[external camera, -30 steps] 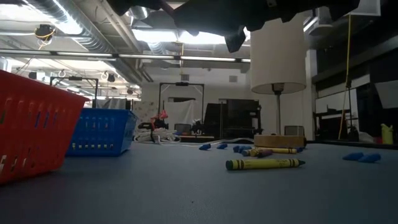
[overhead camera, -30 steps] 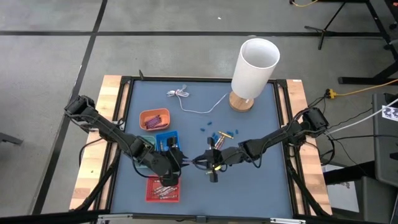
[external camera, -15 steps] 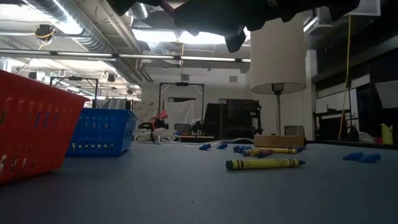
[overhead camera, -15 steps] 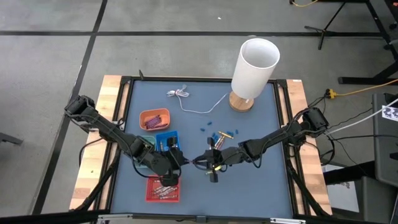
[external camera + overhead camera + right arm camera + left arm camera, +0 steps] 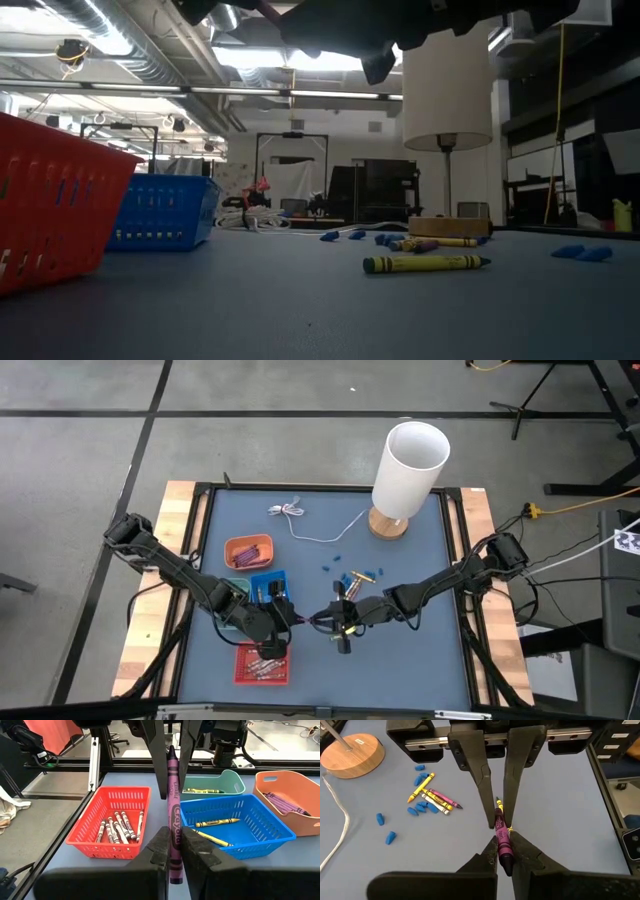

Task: Sort crayons
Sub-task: Put the violet crayon into the orange bin, then put the green crayon into the blue green bin

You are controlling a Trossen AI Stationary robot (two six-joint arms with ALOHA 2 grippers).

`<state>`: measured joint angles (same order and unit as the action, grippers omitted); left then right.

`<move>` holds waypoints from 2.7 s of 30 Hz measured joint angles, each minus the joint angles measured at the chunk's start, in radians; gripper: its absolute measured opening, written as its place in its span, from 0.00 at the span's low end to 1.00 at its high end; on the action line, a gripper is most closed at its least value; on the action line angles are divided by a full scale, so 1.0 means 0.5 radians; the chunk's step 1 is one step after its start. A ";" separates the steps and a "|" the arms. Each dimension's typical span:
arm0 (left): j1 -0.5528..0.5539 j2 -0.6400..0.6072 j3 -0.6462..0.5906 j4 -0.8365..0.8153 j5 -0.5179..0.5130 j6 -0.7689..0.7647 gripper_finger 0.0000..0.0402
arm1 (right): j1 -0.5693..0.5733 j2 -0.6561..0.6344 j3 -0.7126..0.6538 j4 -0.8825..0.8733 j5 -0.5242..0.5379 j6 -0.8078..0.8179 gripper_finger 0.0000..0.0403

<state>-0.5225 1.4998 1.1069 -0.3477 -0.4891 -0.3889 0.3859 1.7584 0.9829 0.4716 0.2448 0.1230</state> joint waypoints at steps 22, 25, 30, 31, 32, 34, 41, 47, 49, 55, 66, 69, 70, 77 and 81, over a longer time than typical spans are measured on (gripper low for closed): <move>0.204 -0.389 0.001 -1.359 -0.081 -0.502 0.02 | 0.000 -0.002 0.002 -0.551 -0.058 0.004 0.33; 0.325 -0.387 0.000 -1.720 -0.117 -0.623 0.02 | -0.001 -0.002 0.002 -0.602 -0.058 0.005 0.33; 0.540 -0.387 0.000 -1.829 -0.233 -0.568 0.02 | 0.000 -0.002 0.002 -0.598 -0.058 0.005 0.33; 0.584 -0.387 0.000 -1.830 -0.245 -0.544 0.02 | 0.000 -0.002 0.002 -0.598 -0.058 0.005 0.33; 0.627 -0.388 0.000 -1.832 -0.243 -0.518 0.02 | 0.000 -0.002 0.002 -0.598 -0.058 0.004 0.33; 0.709 -0.375 0.000 -1.831 -0.216 -0.505 0.02 | -0.001 -0.002 0.002 -0.601 -0.058 0.004 0.33; 0.905 -0.309 -0.002 -1.806 -0.137 -0.573 0.02 | 0.000 -0.002 0.002 -0.691 -0.059 0.003 0.33; 1.015 -0.218 -0.002 -1.771 0.035 -0.550 0.02 | 0.000 -0.002 0.001 -0.702 -0.059 0.003 0.33; 1.043 -0.187 -0.002 -1.774 0.093 -0.549 0.03 | 0.000 -0.002 0.001 -0.703 -0.059 0.003 0.33; 1.097 -0.103 -0.002 -1.781 0.159 -0.548 0.10 | 0.000 -0.002 0.000 -0.722 -0.059 0.003 0.33; 1.115 -0.076 -0.003 -1.778 0.160 -0.546 0.28 | -0.001 -0.002 -0.001 -0.905 -0.113 0.004 0.33; 1.106 -0.076 -0.002 -1.738 0.160 -0.546 0.29 | -0.001 -0.002 -0.001 -1.025 -0.264 0.004 0.33; 1.100 -0.076 -0.003 -1.712 0.160 -0.546 0.29 | -0.001 -0.001 -0.001 -1.058 -0.308 0.005 0.33; 1.058 -0.076 -0.002 -1.477 0.160 -0.508 0.29 | 0.002 -0.001 -0.001 -1.249 -0.393 0.039 0.33; 1.032 -0.076 -0.003 -1.400 0.160 -0.506 0.29 | 0.002 -0.001 -0.001 -1.306 -0.444 0.062 0.33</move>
<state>-0.0064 1.4616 1.1053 -1.0478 -0.4091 -0.6418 0.3866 1.7580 0.9825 -0.1812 0.0228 0.1539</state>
